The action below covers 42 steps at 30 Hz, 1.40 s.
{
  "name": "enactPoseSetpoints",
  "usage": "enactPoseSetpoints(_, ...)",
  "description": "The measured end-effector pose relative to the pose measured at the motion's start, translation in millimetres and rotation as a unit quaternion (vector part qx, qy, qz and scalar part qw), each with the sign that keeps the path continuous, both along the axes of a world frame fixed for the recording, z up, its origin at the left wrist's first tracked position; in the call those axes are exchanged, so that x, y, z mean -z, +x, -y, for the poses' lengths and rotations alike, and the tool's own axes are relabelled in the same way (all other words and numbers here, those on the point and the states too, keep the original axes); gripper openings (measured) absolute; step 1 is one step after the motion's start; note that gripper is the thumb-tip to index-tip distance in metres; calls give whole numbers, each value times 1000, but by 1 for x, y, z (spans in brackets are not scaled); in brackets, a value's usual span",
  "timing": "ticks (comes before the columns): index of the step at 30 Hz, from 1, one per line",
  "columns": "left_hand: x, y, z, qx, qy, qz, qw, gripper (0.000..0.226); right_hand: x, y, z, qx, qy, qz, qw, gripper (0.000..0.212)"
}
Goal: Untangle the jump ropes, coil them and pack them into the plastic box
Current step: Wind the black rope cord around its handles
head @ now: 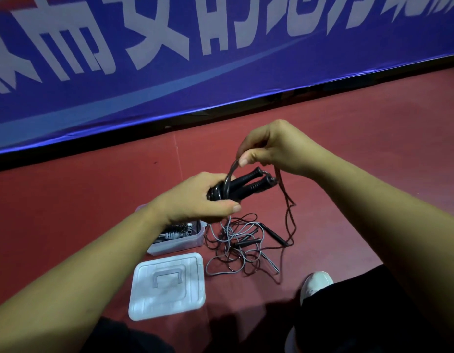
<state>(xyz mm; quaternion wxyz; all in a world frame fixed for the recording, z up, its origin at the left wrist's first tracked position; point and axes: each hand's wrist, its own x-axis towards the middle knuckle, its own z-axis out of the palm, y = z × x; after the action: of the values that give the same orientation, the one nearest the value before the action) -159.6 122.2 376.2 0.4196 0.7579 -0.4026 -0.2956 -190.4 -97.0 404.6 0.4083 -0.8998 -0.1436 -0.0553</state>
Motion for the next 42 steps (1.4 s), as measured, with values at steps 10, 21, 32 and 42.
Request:
enactPoseSetpoints(10, 0, 13, -11, -51, -273, -273, 921, 71, 2, -3, 4, -14, 15, -74, 997, 16)
enactPoseSetpoints(21, -10, 30, -19, -214, -292, -248, 898, 10, -1, -3, 11, 33, -14, -106, 994, 12)
enactPoseSetpoints(32, -5, 36, -21, -327, -113, -57, 936, 26, -20, -16, -13, 27, -83, 6, 996, 14)
enactPoseSetpoints(42, -3, 30, -20, -157, 171, 254, 939, 20, -21, -20, -18, -14, -213, 144, 966, 15)
